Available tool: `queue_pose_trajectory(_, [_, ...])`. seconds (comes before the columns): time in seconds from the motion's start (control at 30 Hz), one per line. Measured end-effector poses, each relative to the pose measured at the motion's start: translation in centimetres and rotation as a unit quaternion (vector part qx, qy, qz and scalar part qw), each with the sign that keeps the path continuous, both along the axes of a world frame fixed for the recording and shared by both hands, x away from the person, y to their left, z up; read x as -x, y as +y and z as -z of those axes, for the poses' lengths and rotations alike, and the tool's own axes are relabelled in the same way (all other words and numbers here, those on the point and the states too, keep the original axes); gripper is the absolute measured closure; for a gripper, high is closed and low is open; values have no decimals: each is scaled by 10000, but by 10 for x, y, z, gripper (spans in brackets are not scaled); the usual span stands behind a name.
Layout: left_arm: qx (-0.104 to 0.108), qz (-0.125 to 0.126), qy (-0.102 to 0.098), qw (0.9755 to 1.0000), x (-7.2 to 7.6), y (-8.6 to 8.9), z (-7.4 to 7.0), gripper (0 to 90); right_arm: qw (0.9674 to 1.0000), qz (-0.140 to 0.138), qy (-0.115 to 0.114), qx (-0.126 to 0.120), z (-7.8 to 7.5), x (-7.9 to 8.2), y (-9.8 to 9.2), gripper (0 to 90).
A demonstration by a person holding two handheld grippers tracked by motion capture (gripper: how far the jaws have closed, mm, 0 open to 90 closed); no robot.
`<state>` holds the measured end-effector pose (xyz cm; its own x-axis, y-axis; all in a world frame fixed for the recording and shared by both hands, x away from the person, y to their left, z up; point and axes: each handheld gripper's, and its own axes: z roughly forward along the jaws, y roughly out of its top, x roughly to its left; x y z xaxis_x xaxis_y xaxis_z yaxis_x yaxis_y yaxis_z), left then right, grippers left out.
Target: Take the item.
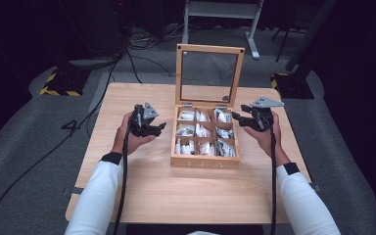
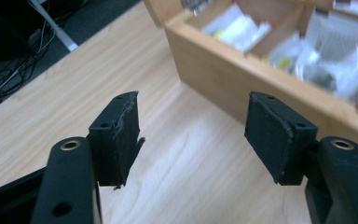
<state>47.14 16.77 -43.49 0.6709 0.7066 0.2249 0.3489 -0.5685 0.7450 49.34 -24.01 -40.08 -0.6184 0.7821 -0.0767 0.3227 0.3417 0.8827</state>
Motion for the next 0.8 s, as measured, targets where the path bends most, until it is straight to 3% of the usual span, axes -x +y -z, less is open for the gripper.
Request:
queue_pose_trajectory(0.07, [-134, 52, 23, 9999, 7, 2, 4, 339, 9999, -121, 35, -66, 0, 7, -1, 457])
queue_pose_trajectory(0.17, [-174, 108, 71, 9998, 18, 5, 9, 333, 9994, -334, 52, -54, -1, 17, -1, 446])
queue_pose_trajectory(0.37, [-360, 193, 161, 9990, 39, 11, 19, 318, 9959, -894, 124, 37, 0, 42, 8, 437])
queue_pose_trajectory(0.6, [-383, 308, 270, 9984, 59, 13, 26, 310, 9913, -1301, 168, 130, 3, 65, 16, 432])
queue_pose_trajectory(0.8, [-347, 400, 394, 9978, 72, 15, 32, 298, 9889, -1449, 272, 204, 11, 76, 19, 428])
